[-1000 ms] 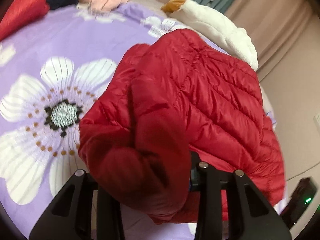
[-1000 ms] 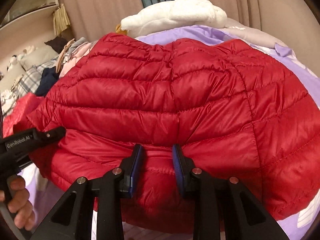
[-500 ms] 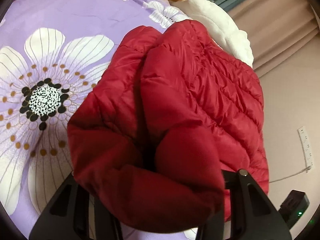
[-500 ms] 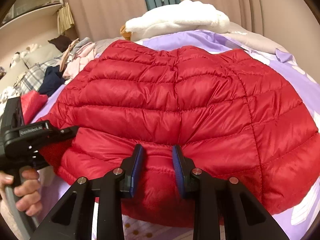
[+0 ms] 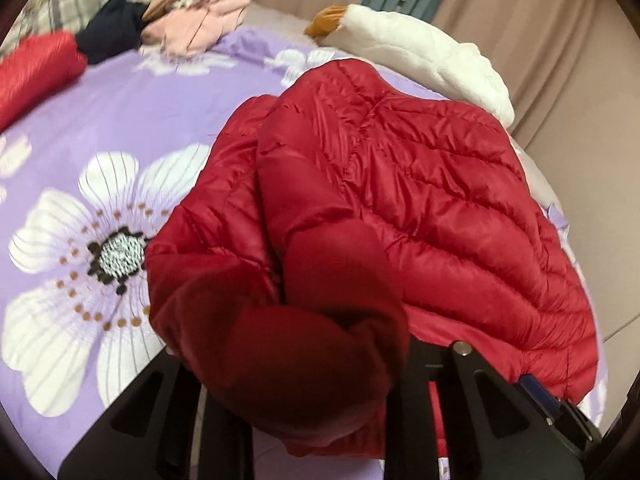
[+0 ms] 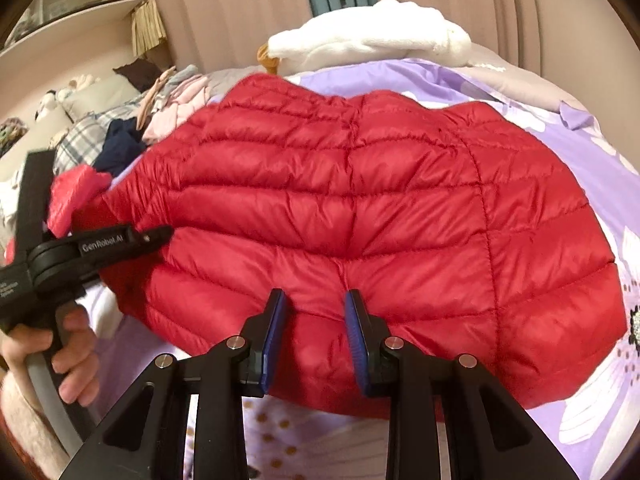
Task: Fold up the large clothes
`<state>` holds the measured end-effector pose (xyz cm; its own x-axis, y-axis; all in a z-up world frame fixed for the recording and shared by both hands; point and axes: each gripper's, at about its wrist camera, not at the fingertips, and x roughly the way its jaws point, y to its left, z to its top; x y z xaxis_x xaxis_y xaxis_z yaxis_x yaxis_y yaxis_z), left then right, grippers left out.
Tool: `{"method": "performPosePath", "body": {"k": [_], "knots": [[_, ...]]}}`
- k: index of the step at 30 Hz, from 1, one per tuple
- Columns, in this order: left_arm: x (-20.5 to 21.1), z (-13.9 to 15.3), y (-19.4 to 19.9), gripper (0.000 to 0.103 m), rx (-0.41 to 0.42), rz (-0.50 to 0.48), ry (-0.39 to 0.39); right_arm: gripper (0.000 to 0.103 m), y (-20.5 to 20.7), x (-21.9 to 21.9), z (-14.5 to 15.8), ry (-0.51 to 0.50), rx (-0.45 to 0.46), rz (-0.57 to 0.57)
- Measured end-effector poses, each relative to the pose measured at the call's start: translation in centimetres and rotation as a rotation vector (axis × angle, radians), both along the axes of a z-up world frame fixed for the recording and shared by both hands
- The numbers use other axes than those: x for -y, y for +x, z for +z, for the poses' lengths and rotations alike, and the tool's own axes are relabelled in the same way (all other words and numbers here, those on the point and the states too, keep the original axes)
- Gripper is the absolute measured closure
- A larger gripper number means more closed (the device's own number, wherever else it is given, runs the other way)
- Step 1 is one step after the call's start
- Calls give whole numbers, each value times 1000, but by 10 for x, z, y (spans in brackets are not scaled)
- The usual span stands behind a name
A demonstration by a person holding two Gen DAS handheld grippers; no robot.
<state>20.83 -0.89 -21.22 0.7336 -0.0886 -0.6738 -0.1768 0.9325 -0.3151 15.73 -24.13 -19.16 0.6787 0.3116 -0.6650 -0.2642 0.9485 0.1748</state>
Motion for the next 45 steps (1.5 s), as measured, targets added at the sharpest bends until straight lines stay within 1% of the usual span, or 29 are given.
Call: {"method": "performPosePath", "body": {"k": [1, 3, 7, 10, 13, 16, 19, 22, 23, 26, 29, 32, 35, 36, 37, 39, 41, 42, 45], "knots": [[1, 1, -2, 81, 6, -7, 17, 75, 1, 1, -1, 6, -3, -4], [1, 1, 0, 80, 3, -25, 27, 75, 5, 0, -6, 8, -10, -20], [-6, -2, 1, 80, -3, -27, -29, 75, 9, -15, -12, -92, 7, -31], [-7, 1, 1, 80, 4, -34, -29, 75, 8, -18, -12, -115, 17, -39], [-5, 4, -2, 80, 18, -31, -24, 75, 8, -15, -12, -90, 12, -37], [-4, 9, -5, 80, 30, -30, -41, 75, 9, -10, -13, -61, 4, -31], [-10, 11, -6, 80, 38, -19, -91, 75, 15, -9, -13, -57, 5, -23], [-16, 8, -5, 80, 16, 1, -155, 75, 22, -10, -13, -60, -10, -4], [-17, 7, -4, 80, 13, 3, -159, 75, 22, -11, -13, -59, -14, 2], [-13, 8, -3, 80, 14, 6, -142, 75, 25, -9, -14, -48, -21, 7], [-7, 9, -3, 80, 24, 8, -98, 75, 24, -11, -11, -63, -20, 3], [-6, 6, -2, 79, 12, 13, -71, 75, 22, -10, 0, -37, -18, -13], [-10, 4, -3, 78, 2, 10, -95, 75, 14, -4, 19, 54, 54, -19], [-12, 3, -3, 78, 0, 9, -103, 75, 13, -2, 24, 68, 85, -35], [-13, 3, -3, 78, 0, 7, -109, 75, 14, -2, 25, 68, 94, -49], [-14, 3, -5, 78, 0, 1, -105, 75, 21, 0, 23, 80, 78, -83], [-14, 4, -6, 78, -4, -3, -92, 75, 27, 1, 22, 122, 58, -98], [-14, 5, -6, 78, -5, -12, -88, 75, 28, 1, 24, 136, 65, -101], [-18, 6, -4, 78, -18, -42, -109, 75, 35, -4, 27, 113, 83, -107]]}}
